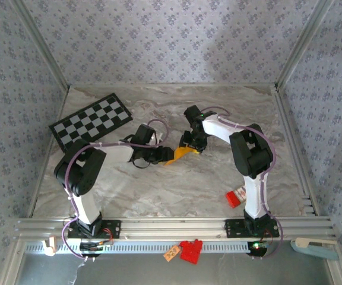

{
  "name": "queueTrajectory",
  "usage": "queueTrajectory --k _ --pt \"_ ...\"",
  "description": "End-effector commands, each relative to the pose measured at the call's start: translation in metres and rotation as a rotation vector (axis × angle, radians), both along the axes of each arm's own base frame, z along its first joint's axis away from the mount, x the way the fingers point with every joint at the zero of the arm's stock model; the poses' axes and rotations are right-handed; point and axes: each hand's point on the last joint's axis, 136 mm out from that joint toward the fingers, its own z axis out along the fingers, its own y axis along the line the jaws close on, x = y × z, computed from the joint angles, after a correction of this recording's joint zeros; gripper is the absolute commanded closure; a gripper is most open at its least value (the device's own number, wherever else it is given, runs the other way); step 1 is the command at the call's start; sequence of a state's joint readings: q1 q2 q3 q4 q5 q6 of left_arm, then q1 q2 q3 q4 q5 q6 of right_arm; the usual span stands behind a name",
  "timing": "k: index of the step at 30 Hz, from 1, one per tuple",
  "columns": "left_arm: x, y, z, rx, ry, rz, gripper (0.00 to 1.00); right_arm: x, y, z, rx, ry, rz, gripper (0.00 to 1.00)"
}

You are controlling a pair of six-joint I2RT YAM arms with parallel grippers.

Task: Fold a paper plane with a square sheet of paper (pick it up from the middle)
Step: Fold the wing for the fifth time at the center of the table.

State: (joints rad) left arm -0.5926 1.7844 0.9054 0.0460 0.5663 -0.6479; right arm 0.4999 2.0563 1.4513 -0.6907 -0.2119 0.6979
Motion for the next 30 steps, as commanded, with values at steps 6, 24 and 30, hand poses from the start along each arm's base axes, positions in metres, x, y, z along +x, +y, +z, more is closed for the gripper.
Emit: queueTrajectory --k 6,24,30 --pt "-0.004 0.002 -0.018 0.085 0.008 -0.059 0.51 -0.025 -0.023 -0.059 -0.134 0.124 0.002 0.45" --pt "-0.006 0.009 -0.034 0.139 0.036 -0.052 0.68 -0.026 -0.026 -0.064 -0.149 0.142 -0.001 0.46" --pt "-0.004 0.011 -0.036 0.150 0.046 -0.019 0.70 -0.027 -0.028 -0.067 -0.160 0.150 0.002 0.46"
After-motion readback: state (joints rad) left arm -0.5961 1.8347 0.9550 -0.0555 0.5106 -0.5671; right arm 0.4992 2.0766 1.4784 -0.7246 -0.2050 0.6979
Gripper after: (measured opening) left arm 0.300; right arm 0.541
